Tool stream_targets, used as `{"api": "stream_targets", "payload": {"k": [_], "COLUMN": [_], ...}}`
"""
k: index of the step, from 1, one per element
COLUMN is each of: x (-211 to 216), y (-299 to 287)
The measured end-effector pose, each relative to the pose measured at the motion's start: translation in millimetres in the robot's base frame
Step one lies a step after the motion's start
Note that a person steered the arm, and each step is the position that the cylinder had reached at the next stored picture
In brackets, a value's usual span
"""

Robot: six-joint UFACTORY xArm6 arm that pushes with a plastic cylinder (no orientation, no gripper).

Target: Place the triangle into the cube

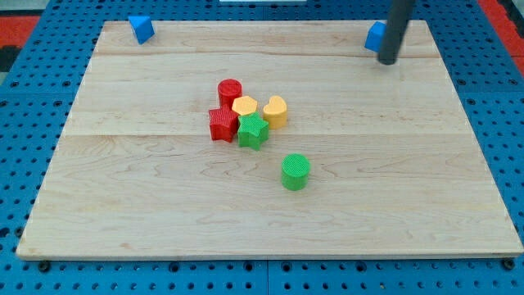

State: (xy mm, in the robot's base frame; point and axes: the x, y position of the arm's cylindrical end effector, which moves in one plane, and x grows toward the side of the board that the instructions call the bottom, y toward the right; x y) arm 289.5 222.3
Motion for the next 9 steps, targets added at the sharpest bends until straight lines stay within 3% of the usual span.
{"api": "stream_targets", "payload": {"k": [1, 3, 4, 5, 6, 9], "x": [-39.5, -57.1, -39.7, 35.7, 71.4, 14.3], "y": [22.6, -55.6, -21.4, -58.0, -155.1, -425.8]}}
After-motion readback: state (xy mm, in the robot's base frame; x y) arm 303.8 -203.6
